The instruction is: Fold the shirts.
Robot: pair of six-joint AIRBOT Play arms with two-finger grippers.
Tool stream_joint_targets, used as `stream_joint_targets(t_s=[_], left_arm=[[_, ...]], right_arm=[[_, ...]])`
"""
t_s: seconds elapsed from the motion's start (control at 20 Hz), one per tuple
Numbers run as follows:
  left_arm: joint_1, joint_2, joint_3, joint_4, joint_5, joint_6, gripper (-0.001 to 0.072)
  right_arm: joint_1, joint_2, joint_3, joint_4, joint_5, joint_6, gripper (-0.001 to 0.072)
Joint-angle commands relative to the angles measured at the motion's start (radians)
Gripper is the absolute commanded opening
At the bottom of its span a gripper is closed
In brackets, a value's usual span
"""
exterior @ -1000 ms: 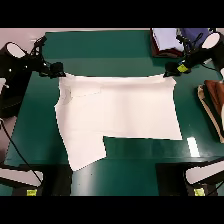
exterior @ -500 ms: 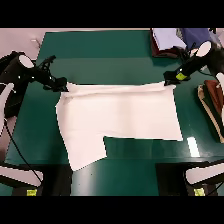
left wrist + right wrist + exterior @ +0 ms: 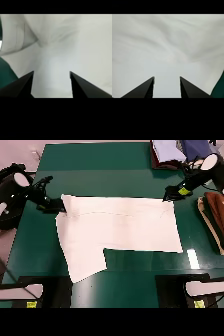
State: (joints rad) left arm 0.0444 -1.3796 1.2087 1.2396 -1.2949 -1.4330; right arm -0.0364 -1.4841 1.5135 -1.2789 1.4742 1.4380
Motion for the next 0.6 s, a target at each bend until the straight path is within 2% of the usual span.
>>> stream_joint_targets(t_s=[0.0, 0.25, 0.45, 0.55], left_arm=[[0.0, 0.212, -0.266, 0.045, -0.012, -0.02, 0.0527], [0.0, 0.452, -0.628, -0.008, -0.002, -0.068, 0.0527], [0.0, 0.464, -0.75, -0.144, 0.08, -0.082, 0.0527], [-0.001, 0.464, -0.778, -0.235, 0.136, -0.039, 0.0526]], right_arm=[[0.006, 0.153, -0.111, 0.006, -0.013, 0.0, 0.0376], [0.006, 0.318, -0.275, 0.005, -0.119, 0.0, 0.0376], [0.006, 0.37, -0.312, 0.005, -0.136, 0.0, 0.0376], [0.0, 0.379, -0.311, 0.007, -0.136, 0.0, 0.0376]])
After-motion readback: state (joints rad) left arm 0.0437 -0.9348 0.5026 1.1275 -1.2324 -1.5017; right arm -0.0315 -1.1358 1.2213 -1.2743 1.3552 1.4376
